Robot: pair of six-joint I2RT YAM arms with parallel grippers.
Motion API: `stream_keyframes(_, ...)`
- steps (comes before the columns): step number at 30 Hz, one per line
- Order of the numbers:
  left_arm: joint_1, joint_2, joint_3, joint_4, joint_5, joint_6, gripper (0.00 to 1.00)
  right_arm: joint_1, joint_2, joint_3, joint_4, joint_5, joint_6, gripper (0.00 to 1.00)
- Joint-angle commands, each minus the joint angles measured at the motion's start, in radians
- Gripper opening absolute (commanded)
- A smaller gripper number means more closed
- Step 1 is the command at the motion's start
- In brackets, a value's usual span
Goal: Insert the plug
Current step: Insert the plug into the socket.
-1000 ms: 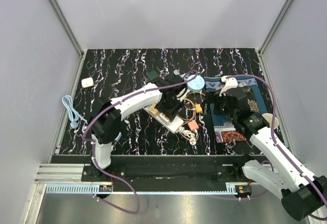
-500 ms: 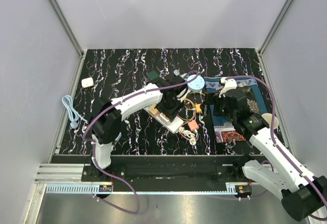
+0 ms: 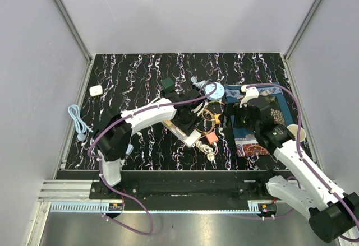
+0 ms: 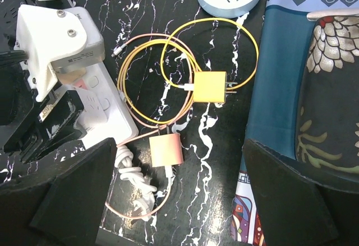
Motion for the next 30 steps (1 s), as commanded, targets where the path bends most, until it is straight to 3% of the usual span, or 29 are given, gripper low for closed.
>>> stream_keyframes(1,-0.006,0.093,-0.099,-0.03,0.034,-0.017,0.0,-0.004,0.006,0.004,0.054,-0.032,-0.012,1.0)
stream_keyframes(13,-0.006,0.158,-0.257,0.026,0.023,-0.003,0.0,-0.004,0.03,0.004,0.055,-0.096,-0.017,1.0)
stream_keyframes(27,0.019,0.043,-0.126,0.008,0.012,0.004,0.03,-0.004,0.054,0.03,0.049,-0.179,-0.028,1.0)
stream_keyframes(30,0.022,0.05,-0.152,0.017,0.019,0.004,0.09,-0.003,0.054,0.033,0.048,-0.194,-0.031,1.0)
